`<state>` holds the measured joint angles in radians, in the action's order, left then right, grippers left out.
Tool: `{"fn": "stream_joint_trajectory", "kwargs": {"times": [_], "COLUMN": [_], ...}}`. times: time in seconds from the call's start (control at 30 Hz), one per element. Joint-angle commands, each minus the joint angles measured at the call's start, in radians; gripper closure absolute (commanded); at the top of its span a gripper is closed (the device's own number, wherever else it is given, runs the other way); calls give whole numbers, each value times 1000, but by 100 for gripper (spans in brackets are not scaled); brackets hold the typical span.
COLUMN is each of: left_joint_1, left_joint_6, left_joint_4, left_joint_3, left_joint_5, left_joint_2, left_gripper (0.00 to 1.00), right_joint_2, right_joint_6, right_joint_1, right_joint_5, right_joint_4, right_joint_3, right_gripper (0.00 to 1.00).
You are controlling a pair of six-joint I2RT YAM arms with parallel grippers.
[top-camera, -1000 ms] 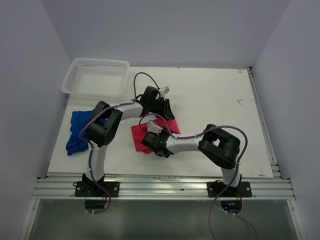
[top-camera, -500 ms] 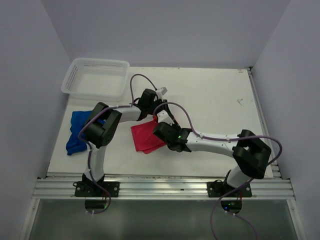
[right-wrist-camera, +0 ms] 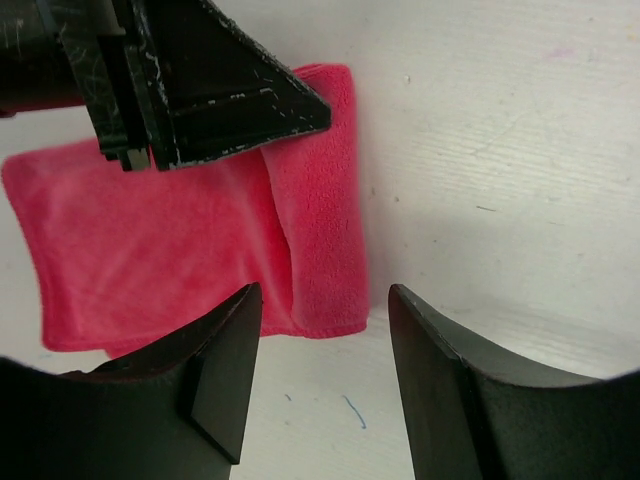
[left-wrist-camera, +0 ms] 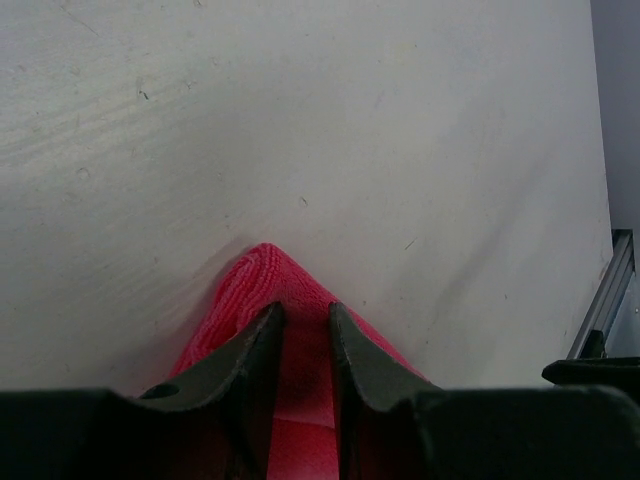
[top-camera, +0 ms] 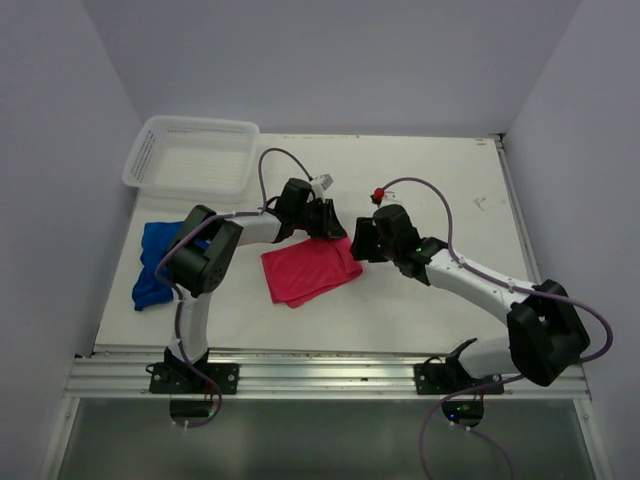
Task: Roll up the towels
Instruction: Roll the towel
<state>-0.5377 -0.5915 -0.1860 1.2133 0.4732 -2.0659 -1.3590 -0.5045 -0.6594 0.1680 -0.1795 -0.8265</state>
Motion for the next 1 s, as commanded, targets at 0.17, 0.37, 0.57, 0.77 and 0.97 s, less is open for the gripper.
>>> {"fn": "stream_joint_trajectory", "kwargs": {"times": [0.17, 0.37, 0.57, 0.77, 0.97], "left_joint_1": [22, 22, 22, 22, 22], "left_joint_6": [19, 21, 22, 24, 9], "left_joint_4": [48, 54, 62, 65, 76], "left_joint_3": [-32, -32, -32, -32, -8], "left_joint_5": [-90, -90, -90, -90, -74], "left_joint_2": [23, 29, 32, 36, 58], "left_gripper": [70, 70, 70, 70, 70], "right_joint_2": [-133, -238, -285, -290, -235], "right_joint_6": [-169, -157, -120, -68, 20], "right_joint_1": [147, 178, 184, 182, 179], "right_joint_5": [-380, -440, -423, -420, -351], "right_joint_4": [276, 314, 328, 363, 353], "right_joint_3": [58, 46, 69, 110, 145], "right_gripper": [43, 43, 46, 81, 99]}}
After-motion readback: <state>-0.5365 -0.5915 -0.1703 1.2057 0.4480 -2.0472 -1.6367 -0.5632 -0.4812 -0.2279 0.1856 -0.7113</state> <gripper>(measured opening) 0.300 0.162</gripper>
